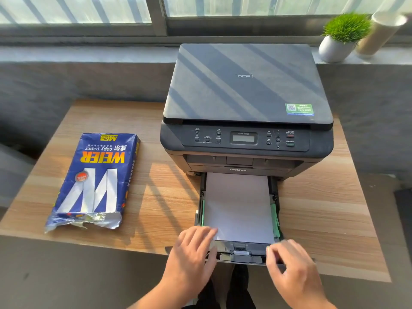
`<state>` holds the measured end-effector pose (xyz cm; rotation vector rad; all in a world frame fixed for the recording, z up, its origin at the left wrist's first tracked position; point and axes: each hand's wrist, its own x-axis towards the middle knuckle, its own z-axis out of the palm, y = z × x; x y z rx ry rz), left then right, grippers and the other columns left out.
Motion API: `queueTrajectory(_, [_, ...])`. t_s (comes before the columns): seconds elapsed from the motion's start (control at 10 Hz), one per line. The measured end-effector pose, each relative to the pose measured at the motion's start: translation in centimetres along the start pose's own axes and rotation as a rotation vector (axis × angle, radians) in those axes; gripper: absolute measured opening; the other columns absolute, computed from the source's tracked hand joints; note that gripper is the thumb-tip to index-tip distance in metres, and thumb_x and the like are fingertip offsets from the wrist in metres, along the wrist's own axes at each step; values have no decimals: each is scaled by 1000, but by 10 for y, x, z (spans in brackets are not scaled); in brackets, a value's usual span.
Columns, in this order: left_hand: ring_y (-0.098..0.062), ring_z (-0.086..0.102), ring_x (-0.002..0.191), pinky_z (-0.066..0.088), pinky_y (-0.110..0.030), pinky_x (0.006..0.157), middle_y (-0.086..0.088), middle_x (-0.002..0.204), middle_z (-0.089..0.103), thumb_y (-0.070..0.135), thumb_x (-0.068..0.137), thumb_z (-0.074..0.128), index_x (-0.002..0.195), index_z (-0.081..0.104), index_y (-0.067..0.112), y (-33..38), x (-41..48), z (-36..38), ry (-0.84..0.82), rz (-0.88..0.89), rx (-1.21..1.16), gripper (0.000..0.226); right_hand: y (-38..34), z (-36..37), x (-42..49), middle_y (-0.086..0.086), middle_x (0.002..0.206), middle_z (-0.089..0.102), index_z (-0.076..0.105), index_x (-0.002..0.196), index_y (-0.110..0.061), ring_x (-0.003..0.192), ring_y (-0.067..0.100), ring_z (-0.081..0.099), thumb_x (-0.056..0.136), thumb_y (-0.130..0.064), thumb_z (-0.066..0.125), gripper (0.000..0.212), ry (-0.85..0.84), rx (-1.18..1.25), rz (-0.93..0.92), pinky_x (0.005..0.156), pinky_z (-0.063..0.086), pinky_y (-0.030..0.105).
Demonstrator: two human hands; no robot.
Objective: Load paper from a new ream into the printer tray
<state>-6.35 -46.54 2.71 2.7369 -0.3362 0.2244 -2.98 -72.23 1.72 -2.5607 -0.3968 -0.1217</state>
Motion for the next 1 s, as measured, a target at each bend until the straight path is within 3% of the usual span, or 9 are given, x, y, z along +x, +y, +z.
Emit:
queueTrajectory(0.1, [-16,57,76,49,-29,66,6,84,62,32,86,61,91,64,24,5,-26,8,-14,73,25,9,-4,2,-25,-5,56,55,63,59,-20,51,16,51,81,-21,63,22,-12,-60,-156,53,43,26])
queueTrajectory(0.2, [-14,48,57,44,-26,49,7,61,51,36,84,61,66,57,28,12,-46,26,-84,95,66,19,2,10,-35,-10,60,65,70,64,-25,52,8,59,74,-24,66,11,-113,-81,-168,54,50,20])
queueTrajectory(0.3, [-11,52,59,43,-23,53,10,63,57,39,78,65,75,65,31,14,-52,38,-146,30,59,9,2,15,-34,-8,58,63,69,64,-25,48,10,58,73,-23,63,11,-173,-117,-139,47,51,25])
queueTrajectory(0.4, [-14,60,68,47,-27,62,9,75,63,32,81,62,91,66,25,10,-43,43,-161,-38,3,13,0,15,-27,-8,62,66,73,69,-23,53,9,62,74,-20,61,13,-231,-139,-117,53,54,24])
queueTrajectory(0.6, [-20,57,98,50,-34,90,1,103,63,30,85,53,114,57,17,0,32,34,-227,-164,61,32,-1,18,53,4,90,74,73,103,-9,81,22,71,78,-18,60,30,-356,-184,-42,75,58,33])
queueTrajectory(0.7, [-28,56,105,45,-40,101,-9,110,63,23,80,59,116,56,10,-13,82,37,-227,-192,107,39,-1,27,106,7,128,58,50,136,-11,116,25,57,86,-24,50,51,-418,-289,15,98,47,37])
queueTrajectory(0.8, [-36,51,116,38,-47,108,-16,124,59,22,77,60,125,52,4,-22,115,40,-279,-230,122,52,2,34,148,7,148,39,29,149,-14,135,26,36,83,-25,51,70,-491,-312,104,111,34,38])
queueTrajectory(0.9, [-38,48,122,35,-48,111,-17,132,56,22,77,60,133,47,3,-23,129,34,-268,-231,83,60,1,33,162,7,143,42,33,145,-16,134,27,37,81,-28,52,68,-493,-291,114,112,33,38])
queueTrajectory(1.0, [-35,49,121,34,-47,111,-15,130,57,20,78,58,129,51,4,-25,120,40,-236,-210,65,54,-3,26,153,8,155,34,28,151,-16,141,26,33,87,-32,54,71,-534,-109,193,115,27,32])
